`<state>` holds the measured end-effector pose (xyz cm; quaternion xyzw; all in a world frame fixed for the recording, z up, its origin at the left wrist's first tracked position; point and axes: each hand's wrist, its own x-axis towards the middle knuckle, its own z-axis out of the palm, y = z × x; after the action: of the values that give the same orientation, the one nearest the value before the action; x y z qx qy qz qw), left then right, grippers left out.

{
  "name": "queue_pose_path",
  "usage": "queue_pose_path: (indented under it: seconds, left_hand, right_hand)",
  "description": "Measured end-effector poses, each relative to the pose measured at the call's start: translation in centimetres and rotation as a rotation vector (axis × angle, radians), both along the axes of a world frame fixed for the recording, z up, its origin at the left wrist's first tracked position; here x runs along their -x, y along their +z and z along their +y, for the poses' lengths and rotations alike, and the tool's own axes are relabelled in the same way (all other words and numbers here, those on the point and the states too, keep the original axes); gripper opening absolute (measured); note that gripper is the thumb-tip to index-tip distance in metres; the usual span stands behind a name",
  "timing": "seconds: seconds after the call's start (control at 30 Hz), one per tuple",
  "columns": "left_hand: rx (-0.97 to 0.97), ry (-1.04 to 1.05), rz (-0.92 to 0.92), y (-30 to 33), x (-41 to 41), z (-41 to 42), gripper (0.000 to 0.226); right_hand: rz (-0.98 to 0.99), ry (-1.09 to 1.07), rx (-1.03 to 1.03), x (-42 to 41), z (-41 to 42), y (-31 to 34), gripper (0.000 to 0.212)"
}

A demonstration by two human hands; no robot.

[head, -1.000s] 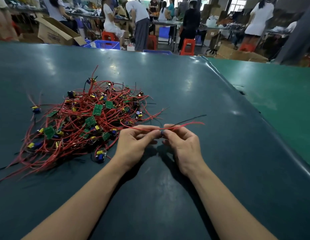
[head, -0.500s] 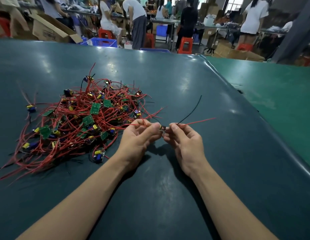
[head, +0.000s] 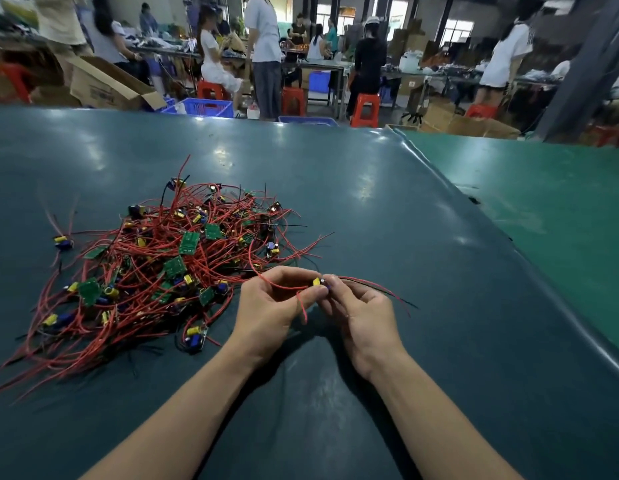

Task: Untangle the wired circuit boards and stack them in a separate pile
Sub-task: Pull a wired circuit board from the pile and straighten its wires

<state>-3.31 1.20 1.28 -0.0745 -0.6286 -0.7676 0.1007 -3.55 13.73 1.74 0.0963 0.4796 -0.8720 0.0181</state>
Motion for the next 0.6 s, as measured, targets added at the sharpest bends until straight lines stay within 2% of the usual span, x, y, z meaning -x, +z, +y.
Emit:
queue_pose_path:
  seconds: [0.13,0.27,0.37,0.6]
  left_hand:
    - [0.053,-0.041,0.023,0.1,0.0,0.3,0.025]
    - [0.063,-0.018,0.023,0.1,0.1,0.3,0.027]
    - [0.005,-0.013,-0.015,0.1,0.2,0.2,0.024]
    - [-0.051,0.028,-0.038,0.1,0.1,-0.1,0.024]
  right_hand:
    - [0.021,-0.086,-0.059,0.1,-0.2,-0.1,0.02]
    - [0.055,-0.084,-0.064,-0.2,-0.1,-0.1,0.022]
    - [0.057,-0.132,-0.114,-0.1,0.3,0.1,0.024]
    - [0.027,-0.296,-0.074,0.6,2.2,0.4,0.024]
